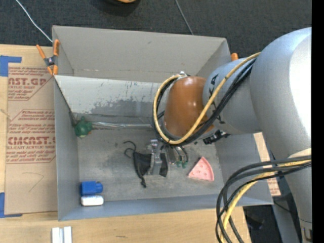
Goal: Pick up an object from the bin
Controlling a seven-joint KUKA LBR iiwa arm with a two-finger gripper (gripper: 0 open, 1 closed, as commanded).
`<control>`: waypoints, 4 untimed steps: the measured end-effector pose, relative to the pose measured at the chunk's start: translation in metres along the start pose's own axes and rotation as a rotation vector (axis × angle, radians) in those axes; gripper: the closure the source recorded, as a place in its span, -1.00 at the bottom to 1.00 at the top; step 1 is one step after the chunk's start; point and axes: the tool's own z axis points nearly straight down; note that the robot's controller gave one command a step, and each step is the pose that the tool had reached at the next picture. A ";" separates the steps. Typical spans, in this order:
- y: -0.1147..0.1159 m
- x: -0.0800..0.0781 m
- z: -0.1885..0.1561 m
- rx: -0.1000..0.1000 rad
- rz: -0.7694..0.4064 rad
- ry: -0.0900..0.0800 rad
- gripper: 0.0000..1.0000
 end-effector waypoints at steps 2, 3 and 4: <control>0.000 0.001 -0.005 0.000 0.000 0.004 1.00; 0.000 0.003 -0.022 0.001 0.000 0.008 1.00; 0.000 0.001 -0.038 0.000 0.000 0.002 1.00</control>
Offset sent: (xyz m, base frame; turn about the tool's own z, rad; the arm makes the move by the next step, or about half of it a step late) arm 0.0001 0.0000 0.0564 0.0000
